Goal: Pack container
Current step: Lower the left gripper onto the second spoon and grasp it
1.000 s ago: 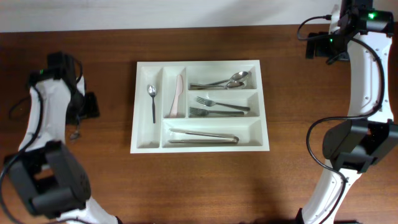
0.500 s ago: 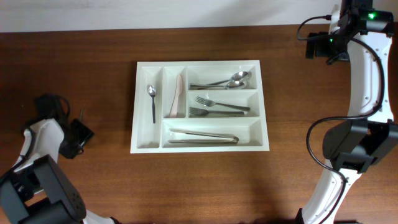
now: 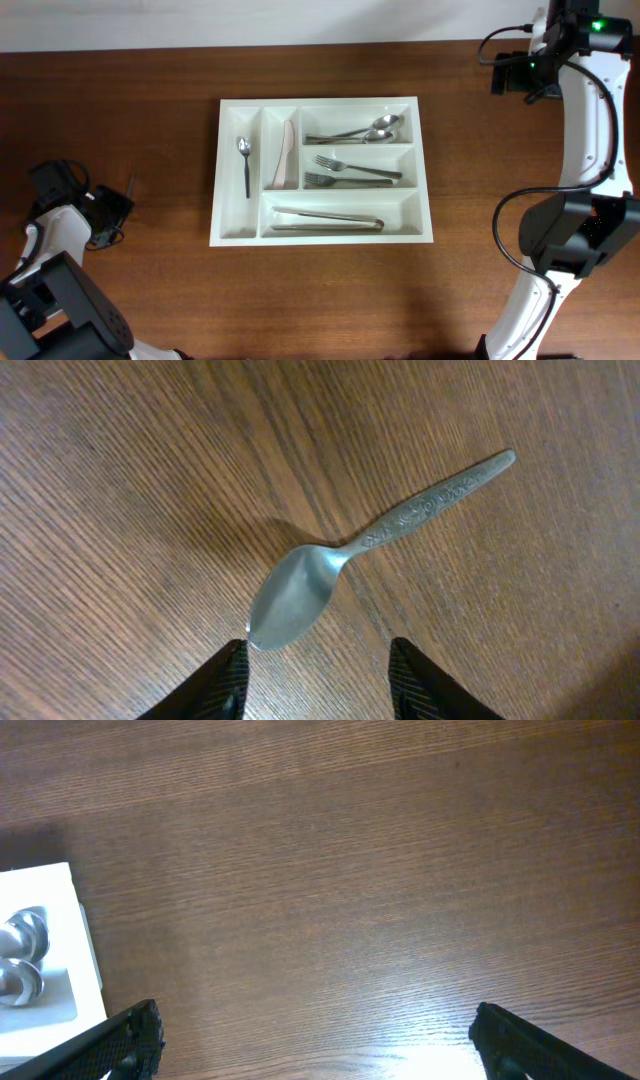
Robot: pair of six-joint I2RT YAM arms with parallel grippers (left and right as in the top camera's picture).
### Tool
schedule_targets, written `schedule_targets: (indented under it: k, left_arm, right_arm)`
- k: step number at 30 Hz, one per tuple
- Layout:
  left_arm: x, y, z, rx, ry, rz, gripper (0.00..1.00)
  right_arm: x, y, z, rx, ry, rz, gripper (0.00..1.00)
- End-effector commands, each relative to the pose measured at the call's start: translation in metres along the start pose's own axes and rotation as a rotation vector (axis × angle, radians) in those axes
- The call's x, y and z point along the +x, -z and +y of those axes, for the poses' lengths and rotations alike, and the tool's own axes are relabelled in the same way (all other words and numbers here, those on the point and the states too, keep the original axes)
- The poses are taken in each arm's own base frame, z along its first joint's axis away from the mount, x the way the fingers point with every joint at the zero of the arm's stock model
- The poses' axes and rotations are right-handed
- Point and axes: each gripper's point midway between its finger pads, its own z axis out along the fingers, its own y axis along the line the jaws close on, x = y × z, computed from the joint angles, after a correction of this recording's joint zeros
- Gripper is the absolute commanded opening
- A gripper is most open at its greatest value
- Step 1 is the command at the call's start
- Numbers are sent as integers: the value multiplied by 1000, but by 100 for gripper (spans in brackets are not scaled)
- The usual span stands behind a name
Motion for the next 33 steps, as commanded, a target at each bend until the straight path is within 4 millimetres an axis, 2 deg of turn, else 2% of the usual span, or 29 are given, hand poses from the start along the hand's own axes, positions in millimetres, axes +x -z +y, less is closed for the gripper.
schedule_targets:
  k: [1,14,25,33]
  left_arm:
    - [1,4,-5,32,8,2,46]
    - [9,-6,7,6,9,-11,44]
    - [-10,-5,-2,38,-3,-91,44]
    - [-10,-8,2,21,-1,-93,43]
  right_arm:
    - [0,-2,0,10,-9,2,99]
    - [0,-2,0,10,-9,2,99]
    - [0,-2,0,10,-9,2,99]
    - [0,-2,0,10,-9,2,99]
